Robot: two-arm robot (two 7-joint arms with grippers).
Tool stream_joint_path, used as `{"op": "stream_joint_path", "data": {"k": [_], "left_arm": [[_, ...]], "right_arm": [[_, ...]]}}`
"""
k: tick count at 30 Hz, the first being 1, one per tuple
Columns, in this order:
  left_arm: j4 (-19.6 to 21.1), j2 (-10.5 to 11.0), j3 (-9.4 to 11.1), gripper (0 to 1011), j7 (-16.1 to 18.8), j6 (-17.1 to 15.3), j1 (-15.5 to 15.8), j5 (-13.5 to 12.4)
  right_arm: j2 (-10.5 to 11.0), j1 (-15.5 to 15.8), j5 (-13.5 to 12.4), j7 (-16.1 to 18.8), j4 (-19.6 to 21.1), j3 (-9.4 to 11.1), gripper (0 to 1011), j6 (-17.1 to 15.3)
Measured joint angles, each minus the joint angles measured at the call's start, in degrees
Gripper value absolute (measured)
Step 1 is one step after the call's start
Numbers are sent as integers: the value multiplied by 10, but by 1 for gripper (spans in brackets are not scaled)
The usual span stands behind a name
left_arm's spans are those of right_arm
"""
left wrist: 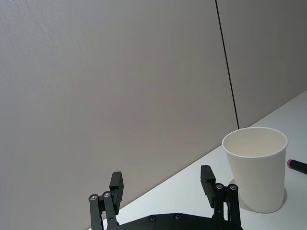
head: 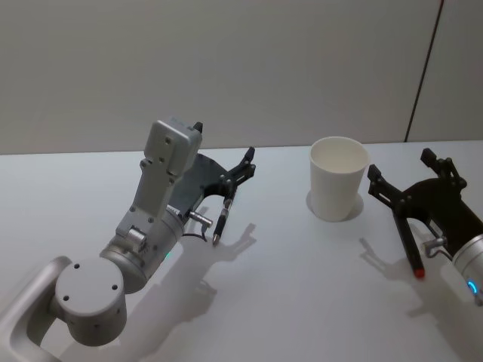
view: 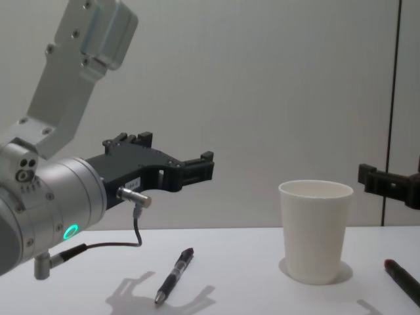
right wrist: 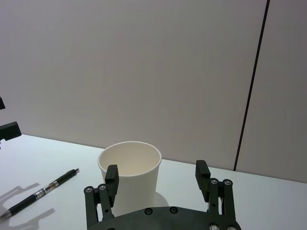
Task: Place the pen into the pen holder.
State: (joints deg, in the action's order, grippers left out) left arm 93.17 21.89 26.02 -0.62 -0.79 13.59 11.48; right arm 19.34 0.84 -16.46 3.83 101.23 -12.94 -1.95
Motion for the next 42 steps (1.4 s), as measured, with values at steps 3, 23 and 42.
{"op": "stream_joint_path", "data": {"k": [3,23,42], "left_arm": [[0,0,0,1001,0,0,0,0],[0,0,0,1001,0,0,0,0],[0,0,0,1001,0,0,0,0]], "right_arm": [[0,0,0,0,0,0,1001,0],[0,0,0,0,0,0,1002,0],[0,0,0,0,0,0,1002,0]]}}
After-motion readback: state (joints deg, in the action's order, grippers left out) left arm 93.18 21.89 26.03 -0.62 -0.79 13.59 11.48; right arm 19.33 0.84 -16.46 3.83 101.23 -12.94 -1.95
